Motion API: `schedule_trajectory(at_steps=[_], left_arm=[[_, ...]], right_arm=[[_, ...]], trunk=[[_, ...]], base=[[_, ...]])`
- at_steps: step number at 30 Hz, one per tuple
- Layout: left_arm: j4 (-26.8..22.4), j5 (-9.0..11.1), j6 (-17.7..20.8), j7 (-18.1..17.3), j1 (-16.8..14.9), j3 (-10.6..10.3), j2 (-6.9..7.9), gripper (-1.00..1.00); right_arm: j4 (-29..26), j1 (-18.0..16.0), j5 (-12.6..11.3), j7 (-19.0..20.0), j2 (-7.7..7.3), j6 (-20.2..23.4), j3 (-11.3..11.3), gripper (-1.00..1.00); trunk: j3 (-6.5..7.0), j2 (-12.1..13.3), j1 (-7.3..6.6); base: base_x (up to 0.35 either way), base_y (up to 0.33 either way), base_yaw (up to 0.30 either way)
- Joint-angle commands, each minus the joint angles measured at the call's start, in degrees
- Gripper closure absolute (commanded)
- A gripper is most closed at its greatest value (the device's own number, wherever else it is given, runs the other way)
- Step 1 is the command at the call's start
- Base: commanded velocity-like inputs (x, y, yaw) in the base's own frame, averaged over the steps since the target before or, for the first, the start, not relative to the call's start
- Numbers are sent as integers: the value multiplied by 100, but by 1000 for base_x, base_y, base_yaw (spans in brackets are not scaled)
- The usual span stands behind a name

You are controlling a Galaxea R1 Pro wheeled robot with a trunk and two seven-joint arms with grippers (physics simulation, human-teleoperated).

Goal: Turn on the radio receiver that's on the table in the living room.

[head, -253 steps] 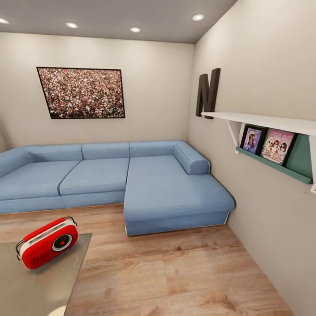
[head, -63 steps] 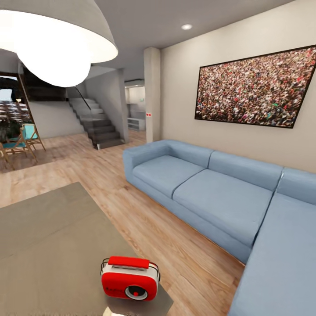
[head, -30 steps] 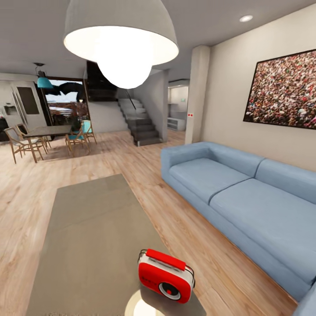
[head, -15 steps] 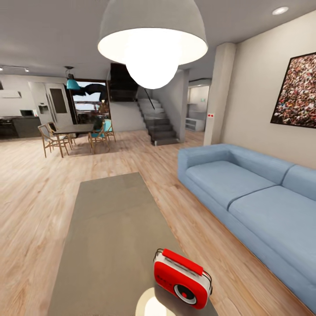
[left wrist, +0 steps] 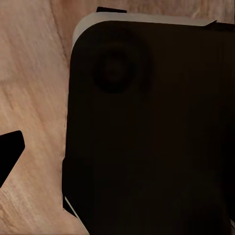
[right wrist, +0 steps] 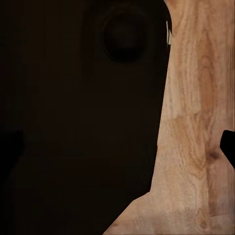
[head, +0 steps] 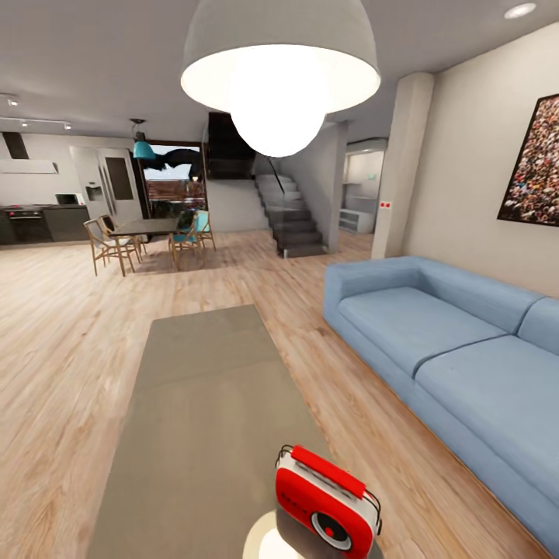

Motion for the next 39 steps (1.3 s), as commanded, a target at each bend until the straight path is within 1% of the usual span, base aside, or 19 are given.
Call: schedule_trajectory(at_steps=[1,13,20,39], left_arm=[[0,1,0,0,0,-1,0,-100],[0,-1,0,0,0,2,1,-100],[0,-1,0,0,0,3,1,-100],[0,-4,0,0,0,2,-8,-100]], right_arm=[[0,0,0,0,0,0,0,-100],[0,0,0,0,0,2,0,-100],[0,0,0,-1,1,8,0,-100],[0,0,1,-6,0,0,7,-100]], trunk=[[0,0,0],[0,0,0],[0,0,0],[0,0,0]], base=[[147,-229,1],[169,-237,0],[178,-171,3],[10,-7,263]])
